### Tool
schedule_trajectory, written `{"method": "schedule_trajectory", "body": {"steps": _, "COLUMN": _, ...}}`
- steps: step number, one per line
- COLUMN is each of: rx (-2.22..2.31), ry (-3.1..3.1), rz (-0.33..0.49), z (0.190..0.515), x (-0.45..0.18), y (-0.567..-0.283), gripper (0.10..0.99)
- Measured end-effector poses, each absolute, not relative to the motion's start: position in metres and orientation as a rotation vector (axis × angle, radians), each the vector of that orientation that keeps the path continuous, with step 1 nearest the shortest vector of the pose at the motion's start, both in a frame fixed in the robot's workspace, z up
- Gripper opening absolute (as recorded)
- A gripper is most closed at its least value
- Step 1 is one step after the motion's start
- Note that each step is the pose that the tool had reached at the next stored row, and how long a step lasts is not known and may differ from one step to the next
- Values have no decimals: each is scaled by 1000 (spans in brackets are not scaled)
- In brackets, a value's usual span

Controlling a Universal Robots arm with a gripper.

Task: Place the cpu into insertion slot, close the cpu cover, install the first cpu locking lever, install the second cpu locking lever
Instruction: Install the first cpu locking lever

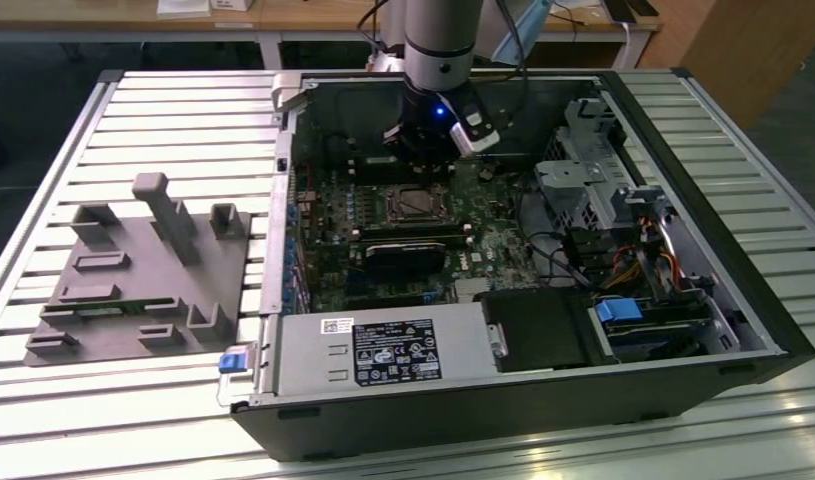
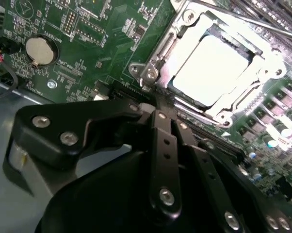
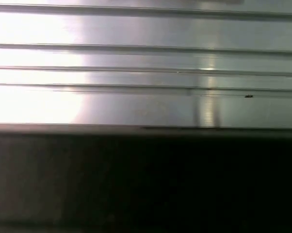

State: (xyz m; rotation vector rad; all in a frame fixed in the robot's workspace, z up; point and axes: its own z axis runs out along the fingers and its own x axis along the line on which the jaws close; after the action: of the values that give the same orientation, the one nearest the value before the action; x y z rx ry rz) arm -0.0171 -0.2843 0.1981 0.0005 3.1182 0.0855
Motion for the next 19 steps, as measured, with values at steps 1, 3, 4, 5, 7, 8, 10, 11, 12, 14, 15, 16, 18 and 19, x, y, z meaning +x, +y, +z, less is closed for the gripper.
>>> {"method": "schedule_trajectory", "body": {"steps": 1, "rx": 1, "ry": 3119, "rz": 85, "z": 198, "x": -17, "y": -284, "gripper": 106}}
{"method": "schedule_trajectory", "body": {"steps": 3, "rx": 1, "ry": 3119, "rz": 83, "z": 198, "x": -17, "y": -285, "gripper": 106}}
{"method": "schedule_trajectory", "body": {"steps": 4, "rx": 1, "ry": 3119, "rz": 83, "z": 198, "x": -17, "y": -285, "gripper": 106}}
{"method": "schedule_trajectory", "body": {"steps": 5, "rx": 1, "ry": 3119, "rz": 84, "z": 198, "x": -16, "y": -284, "gripper": 106}}
{"method": "schedule_trajectory", "body": {"steps": 7, "rx": 1, "ry": 3119, "rz": 83, "z": 197, "x": -16, "y": -285, "gripper": 106}}
{"method": "schedule_trajectory", "body": {"steps": 8, "rx": 1, "ry": 3119, "rz": 83, "z": 198, "x": -16, "y": -285, "gripper": 106}}
{"method": "schedule_trajectory", "body": {"steps": 10, "rx": 1, "ry": 3119, "rz": 84, "z": 198, "x": -16, "y": -284, "gripper": 106}}
{"method": "schedule_trajectory", "body": {"steps": 11, "rx": 1, "ry": 3119, "rz": 84, "z": 199, "x": -16, "y": -284, "gripper": 106}}
{"method": "schedule_trajectory", "body": {"steps": 12, "rx": 1, "ry": 3119, "rz": 84, "z": 201, "x": -16, "y": -284, "gripper": 106}}
{"method": "schedule_trajectory", "body": {"steps": 14, "rx": 1, "ry": 3119, "rz": 84, "z": 205, "x": -16, "y": -284, "gripper": 106}}
{"method": "schedule_trajectory", "body": {"steps": 15, "rx": 1, "ry": 3119, "rz": 84, "z": 207, "x": -16, "y": -284, "gripper": 106}}
{"method": "schedule_trajectory", "body": {"steps": 16, "rx": 1, "ry": 3119, "rz": 83, "z": 209, "x": -16, "y": -285, "gripper": 106}}
{"method": "schedule_trajectory", "body": {"steps": 18, "rx": 0, "ry": 3119, "rz": 84, "z": 210, "x": -16, "y": -285, "gripper": 106}}
{"method": "schedule_trajectory", "body": {"steps": 19, "rx": 0, "ry": 3119, "rz": 85, "z": 210, "x": -16, "y": -286, "gripper": 106}}
